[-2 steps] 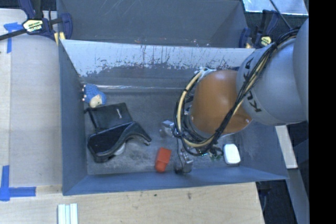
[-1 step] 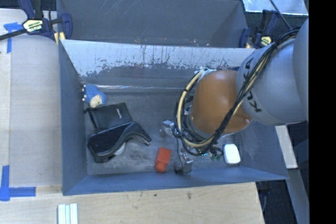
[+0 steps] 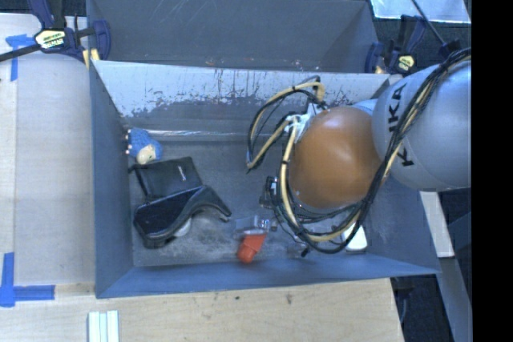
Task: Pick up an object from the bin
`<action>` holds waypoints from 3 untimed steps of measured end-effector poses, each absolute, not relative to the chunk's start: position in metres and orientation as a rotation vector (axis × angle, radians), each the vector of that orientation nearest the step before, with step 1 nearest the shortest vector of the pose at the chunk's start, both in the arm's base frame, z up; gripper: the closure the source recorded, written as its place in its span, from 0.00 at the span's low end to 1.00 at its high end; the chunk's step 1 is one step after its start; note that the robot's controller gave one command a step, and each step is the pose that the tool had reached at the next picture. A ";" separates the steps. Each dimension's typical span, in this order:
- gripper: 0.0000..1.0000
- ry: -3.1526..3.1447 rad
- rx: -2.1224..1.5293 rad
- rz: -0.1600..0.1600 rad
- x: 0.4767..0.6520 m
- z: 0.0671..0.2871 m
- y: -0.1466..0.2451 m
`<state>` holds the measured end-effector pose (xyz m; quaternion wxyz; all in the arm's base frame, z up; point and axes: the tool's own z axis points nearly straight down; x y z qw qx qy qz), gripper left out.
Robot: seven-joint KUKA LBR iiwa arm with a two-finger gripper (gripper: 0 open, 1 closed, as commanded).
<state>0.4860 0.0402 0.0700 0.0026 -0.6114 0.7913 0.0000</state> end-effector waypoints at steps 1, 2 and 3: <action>1.00 2.484 -1.914 0.000 0.486 0.070 0.041; 1.00 2.212 -2.221 -0.009 0.548 0.191 0.008; 1.00 2.198 -2.238 0.001 0.607 0.137 0.010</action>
Offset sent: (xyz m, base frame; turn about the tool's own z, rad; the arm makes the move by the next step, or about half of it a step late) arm 0.0000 0.0000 0.0000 0.0000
